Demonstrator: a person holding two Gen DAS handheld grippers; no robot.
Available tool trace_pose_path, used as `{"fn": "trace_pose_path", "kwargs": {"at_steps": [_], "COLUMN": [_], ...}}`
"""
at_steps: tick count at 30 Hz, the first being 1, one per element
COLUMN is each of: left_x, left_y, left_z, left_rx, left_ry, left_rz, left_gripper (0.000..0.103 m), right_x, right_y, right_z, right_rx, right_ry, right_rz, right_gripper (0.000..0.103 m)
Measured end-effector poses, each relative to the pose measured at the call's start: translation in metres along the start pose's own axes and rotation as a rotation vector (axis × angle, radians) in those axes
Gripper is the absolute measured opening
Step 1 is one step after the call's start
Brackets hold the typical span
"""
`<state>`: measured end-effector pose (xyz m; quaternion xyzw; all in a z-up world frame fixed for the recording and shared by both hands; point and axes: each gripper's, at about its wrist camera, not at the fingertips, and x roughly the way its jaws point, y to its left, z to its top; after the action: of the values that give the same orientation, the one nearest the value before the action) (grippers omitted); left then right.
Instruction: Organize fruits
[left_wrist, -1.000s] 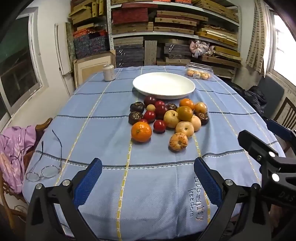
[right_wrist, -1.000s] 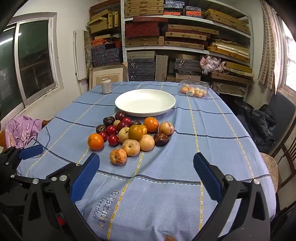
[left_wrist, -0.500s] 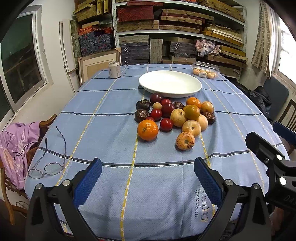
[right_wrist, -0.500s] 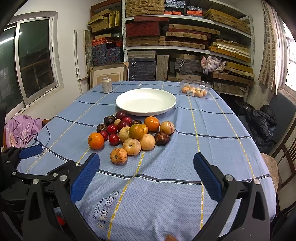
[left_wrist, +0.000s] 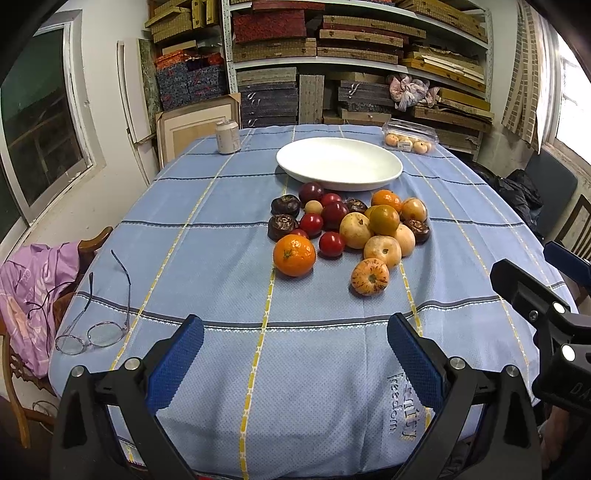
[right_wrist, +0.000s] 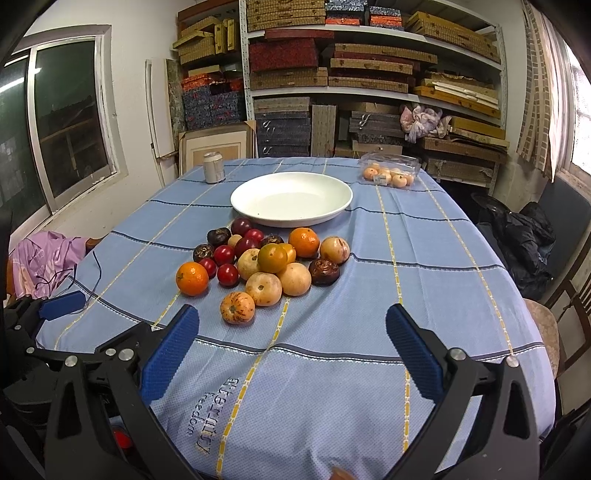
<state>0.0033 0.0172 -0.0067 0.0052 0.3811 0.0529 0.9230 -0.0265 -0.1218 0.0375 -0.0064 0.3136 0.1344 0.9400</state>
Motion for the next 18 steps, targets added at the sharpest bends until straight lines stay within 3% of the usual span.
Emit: {"fn": "trace_pose_path", "kwargs": {"at_steps": [18], "left_x": [0.003], "left_y": [0.0], "left_z": [-0.0012], "left_rx": [-0.004], "left_ry": [0.01], "left_rz": [0.005], "left_gripper": [0.1], "right_x": [0.0017], "right_y": [-0.0011], "right_z": [-0.001], "right_rx": [0.006], "right_ry": [0.006], "right_rz": [-0.004], "right_gripper": [0.099]}}
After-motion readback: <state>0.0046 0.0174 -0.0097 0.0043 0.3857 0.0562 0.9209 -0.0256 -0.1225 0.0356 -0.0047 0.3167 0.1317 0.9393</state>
